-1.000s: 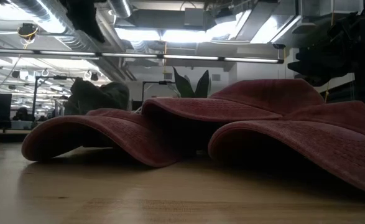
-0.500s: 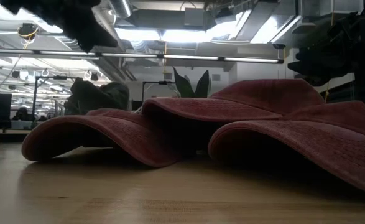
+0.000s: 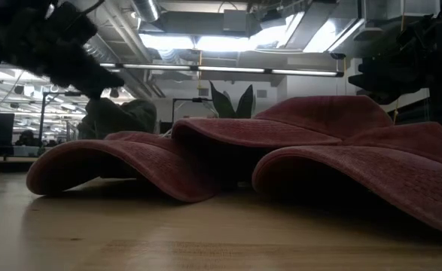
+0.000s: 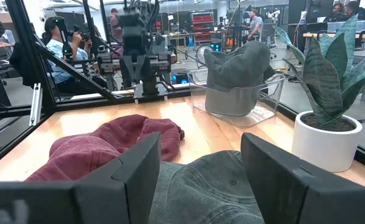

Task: Pick & Place hat
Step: Put the left red cap into the right transparent bin

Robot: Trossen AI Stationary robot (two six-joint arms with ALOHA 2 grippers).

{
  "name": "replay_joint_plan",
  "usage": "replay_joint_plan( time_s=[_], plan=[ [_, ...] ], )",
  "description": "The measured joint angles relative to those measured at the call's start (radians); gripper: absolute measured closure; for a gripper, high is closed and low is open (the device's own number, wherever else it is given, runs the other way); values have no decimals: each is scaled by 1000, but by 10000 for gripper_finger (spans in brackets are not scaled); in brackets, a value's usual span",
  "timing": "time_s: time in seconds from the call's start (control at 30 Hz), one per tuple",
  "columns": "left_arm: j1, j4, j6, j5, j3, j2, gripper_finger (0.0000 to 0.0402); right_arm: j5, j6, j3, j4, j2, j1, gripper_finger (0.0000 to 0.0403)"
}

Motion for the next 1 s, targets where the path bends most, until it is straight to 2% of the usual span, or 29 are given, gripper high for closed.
replay_joint_plan(
  time_s=[0.1,0.3,0.67,0.93,1.0],
  plan=[
    [1,62,8,0,-56,-39,399,0,0,0,0,0,0,181],
    [1,71,59,11,-116,-151,397,0,0,0,0,0,0,181],
    [30,-83,178,60,-119,-394,396,0,0,0,0,0,0,181],
    [94,-313,179,70,-119,-652,396,0,0,0,0,0,0,181],
    [109,-339,179,109,-118,-716,396,0,0,0,0,0,0,181]
  ],
)
